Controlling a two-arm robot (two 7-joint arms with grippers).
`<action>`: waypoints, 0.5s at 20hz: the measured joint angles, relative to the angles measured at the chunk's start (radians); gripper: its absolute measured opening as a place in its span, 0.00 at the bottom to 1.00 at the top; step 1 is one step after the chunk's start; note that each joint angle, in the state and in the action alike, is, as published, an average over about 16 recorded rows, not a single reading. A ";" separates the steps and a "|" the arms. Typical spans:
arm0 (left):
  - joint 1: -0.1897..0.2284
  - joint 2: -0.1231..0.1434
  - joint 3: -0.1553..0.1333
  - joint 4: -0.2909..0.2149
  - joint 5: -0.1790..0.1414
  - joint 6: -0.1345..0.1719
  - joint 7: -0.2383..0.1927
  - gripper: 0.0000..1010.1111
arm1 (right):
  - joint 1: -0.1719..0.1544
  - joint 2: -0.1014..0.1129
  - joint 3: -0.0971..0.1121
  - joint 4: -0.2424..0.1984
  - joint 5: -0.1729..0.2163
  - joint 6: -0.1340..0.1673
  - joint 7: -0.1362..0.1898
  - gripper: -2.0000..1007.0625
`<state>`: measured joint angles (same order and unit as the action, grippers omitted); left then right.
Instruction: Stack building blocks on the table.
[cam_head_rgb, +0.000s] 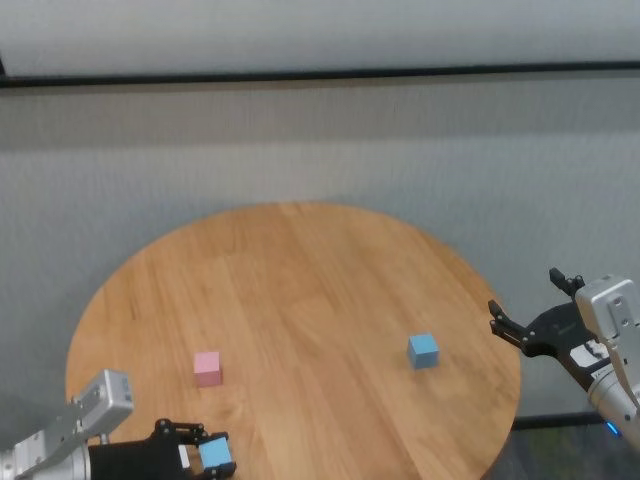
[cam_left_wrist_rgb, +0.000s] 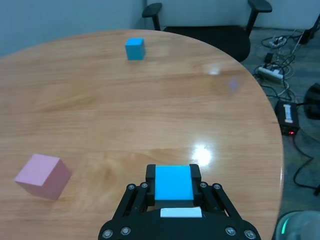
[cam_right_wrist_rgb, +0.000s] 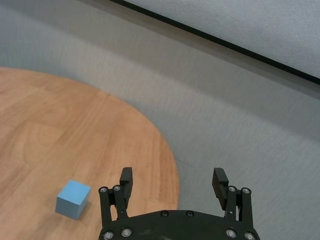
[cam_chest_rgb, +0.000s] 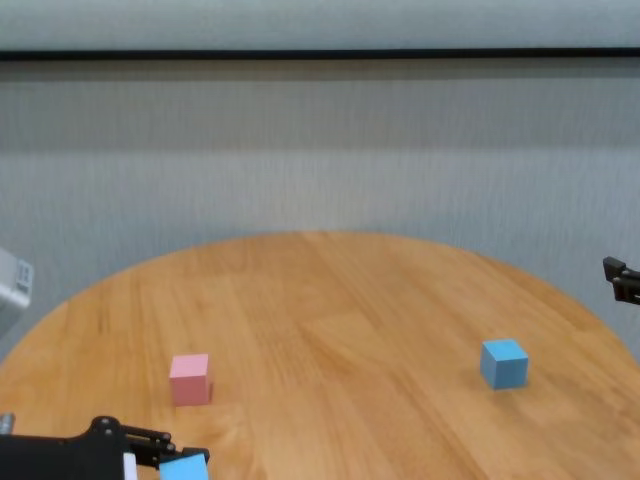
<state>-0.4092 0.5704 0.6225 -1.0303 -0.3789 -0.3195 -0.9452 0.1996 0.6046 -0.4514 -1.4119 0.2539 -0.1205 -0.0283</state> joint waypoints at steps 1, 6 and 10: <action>0.000 -0.001 -0.004 -0.003 0.003 -0.002 0.010 0.41 | 0.000 0.000 0.000 0.000 0.000 0.000 0.000 1.00; -0.001 -0.011 -0.029 -0.026 0.018 -0.008 0.062 0.39 | 0.000 0.000 0.000 0.000 0.000 0.000 0.000 1.00; -0.011 -0.030 -0.050 -0.043 0.022 0.007 0.097 0.39 | 0.000 0.000 0.000 0.000 0.000 0.000 0.000 1.00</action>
<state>-0.4200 0.5405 0.5723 -1.0729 -0.3571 -0.3122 -0.8481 0.1996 0.6046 -0.4514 -1.4119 0.2539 -0.1205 -0.0283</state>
